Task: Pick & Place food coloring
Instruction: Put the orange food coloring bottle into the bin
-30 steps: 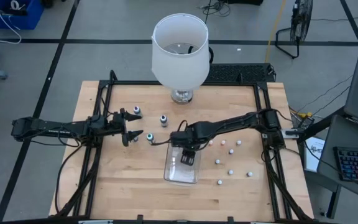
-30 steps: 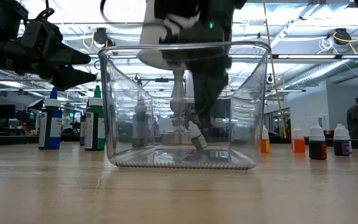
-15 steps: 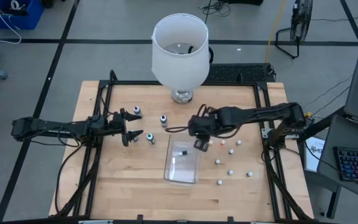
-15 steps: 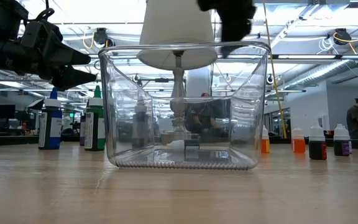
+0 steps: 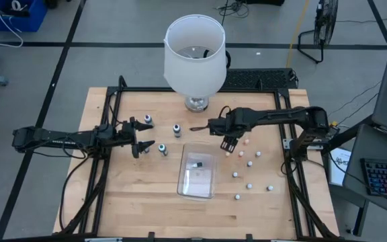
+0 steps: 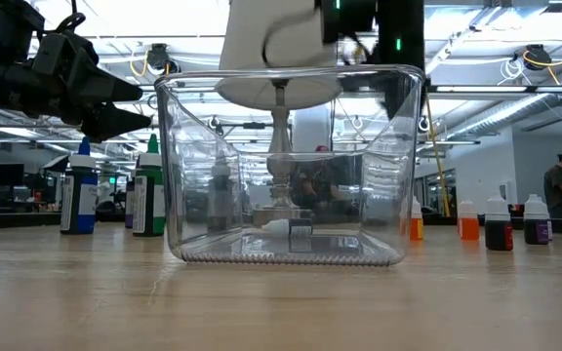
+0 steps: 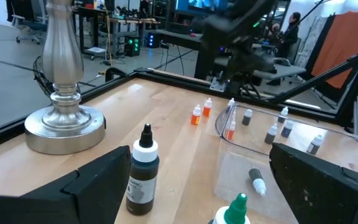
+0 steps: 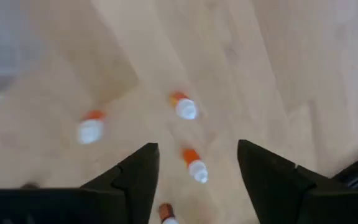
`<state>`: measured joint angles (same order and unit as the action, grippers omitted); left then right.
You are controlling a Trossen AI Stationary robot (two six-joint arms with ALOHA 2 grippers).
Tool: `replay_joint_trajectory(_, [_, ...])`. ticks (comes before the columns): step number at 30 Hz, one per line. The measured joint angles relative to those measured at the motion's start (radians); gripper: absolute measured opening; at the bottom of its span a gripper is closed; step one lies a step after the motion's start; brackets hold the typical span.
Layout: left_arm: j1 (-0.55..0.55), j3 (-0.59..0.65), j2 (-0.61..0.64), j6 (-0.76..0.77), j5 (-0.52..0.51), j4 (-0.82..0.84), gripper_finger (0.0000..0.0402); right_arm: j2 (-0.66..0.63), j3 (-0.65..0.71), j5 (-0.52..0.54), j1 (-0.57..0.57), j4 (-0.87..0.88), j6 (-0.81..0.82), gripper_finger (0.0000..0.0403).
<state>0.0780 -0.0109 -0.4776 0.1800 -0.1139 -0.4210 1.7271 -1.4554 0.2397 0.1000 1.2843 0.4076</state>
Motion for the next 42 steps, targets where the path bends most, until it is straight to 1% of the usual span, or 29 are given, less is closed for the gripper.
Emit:
replay_joint_trajectory(4, [0.0, 0.0, 0.0, 0.0, 0.0, 0.0, 0.0379, -0.001, 0.11, -0.065, 0.054, -0.108, -0.005, 0.0235])
replay_joint_trajectory(8, [0.0, 0.0, 0.0, 0.0, 0.0, 0.0, 0.0379, -0.001, 0.191, -0.064, 0.091, -0.216, -0.042, 0.0242])
replay_joint_trajectory(11, [0.0, 0.0, 0.0, 0.0, 0.0, 0.0, 0.0379, 0.0, 0.232, -0.068, 0.112, -0.278, -0.052, 0.0242])
replay_joint_trajectory(15, [0.0, 0.0, 0.0, 0.0, 0.0, 0.0, 0.0379, -0.001, 0.282, -0.1, 0.13, -0.363, -0.054, 0.0242])
replay_joint_trajectory(20, [0.0, 0.0, 0.0, 0.0, 0.0, 0.0, 0.0379, -0.001, 0.322, -0.114, 0.137, -0.421, -0.058, 0.0239])
replay_joint_trajectory(31, [0.0, 0.0, 0.0, 0.0, 0.0, 0.0, 0.0379, -0.001, 0.346, -0.114, 0.136, -0.444, -0.054, 0.0207])
replay_joint_trajectory(37, [0.0, 0.0, 0.0, 0.0, 0.0, 0.0, 0.0379, -0.001, 0.346, -0.114, 0.136, -0.444, -0.055, 0.018])
replay_joint_trajectory(42, [0.0, 0.0, 0.0, 0.0, 0.0, 0.0, 0.0379, -0.001, 0.346, -0.114, 0.136, -0.449, -0.056, 0.0147])
